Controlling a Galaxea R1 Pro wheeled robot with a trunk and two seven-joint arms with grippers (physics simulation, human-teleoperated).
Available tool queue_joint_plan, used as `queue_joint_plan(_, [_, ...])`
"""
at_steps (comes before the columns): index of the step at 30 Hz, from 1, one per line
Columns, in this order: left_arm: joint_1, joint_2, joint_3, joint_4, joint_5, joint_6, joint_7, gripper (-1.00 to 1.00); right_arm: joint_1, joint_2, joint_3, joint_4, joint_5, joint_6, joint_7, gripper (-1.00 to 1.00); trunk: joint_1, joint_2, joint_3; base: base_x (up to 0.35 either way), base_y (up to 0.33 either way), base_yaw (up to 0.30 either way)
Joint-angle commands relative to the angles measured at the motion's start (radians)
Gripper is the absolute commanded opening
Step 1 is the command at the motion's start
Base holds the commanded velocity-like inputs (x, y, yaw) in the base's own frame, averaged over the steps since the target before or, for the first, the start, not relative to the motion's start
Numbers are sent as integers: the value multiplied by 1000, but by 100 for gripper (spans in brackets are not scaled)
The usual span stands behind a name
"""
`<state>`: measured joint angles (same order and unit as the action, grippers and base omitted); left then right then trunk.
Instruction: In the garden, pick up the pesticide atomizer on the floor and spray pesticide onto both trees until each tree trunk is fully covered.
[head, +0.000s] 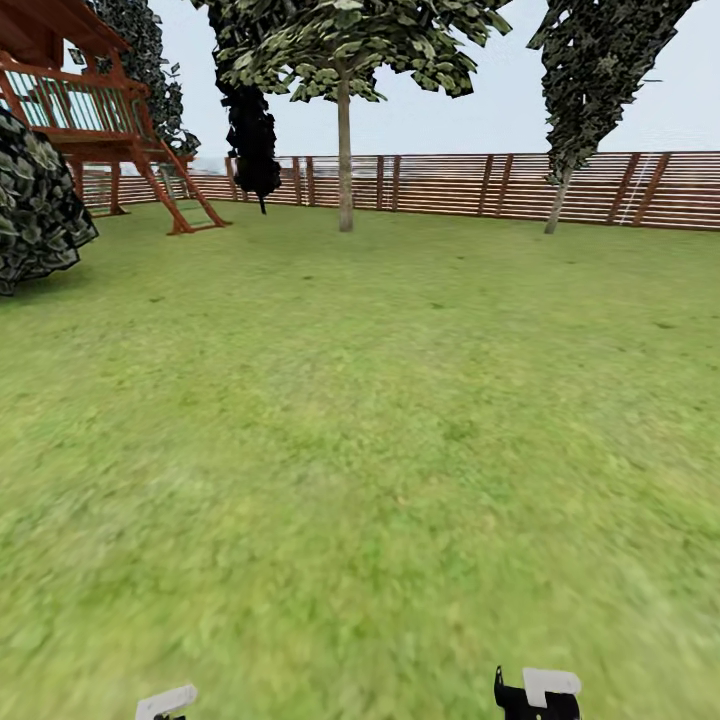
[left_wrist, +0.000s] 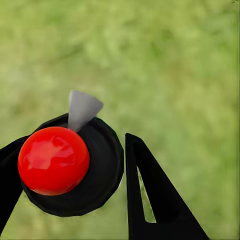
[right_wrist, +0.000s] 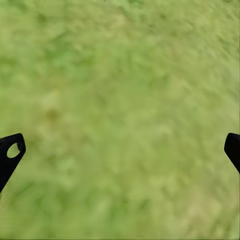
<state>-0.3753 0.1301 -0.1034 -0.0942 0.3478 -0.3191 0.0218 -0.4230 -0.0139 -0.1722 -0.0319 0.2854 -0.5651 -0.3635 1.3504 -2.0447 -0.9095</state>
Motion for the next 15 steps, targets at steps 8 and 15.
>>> queue_joint_plan(8, [-1,0,-9,1,7,-3,3,-100,0,0,-7,1,11,-1,-3,100,0,0,-1,337,0,0])
queue_joint_plan(15, [-1,0,-9,1,7,-3,3,-100,-1,0,-7,1,12,-1,-3,100,0,0,-1,337,0,0])
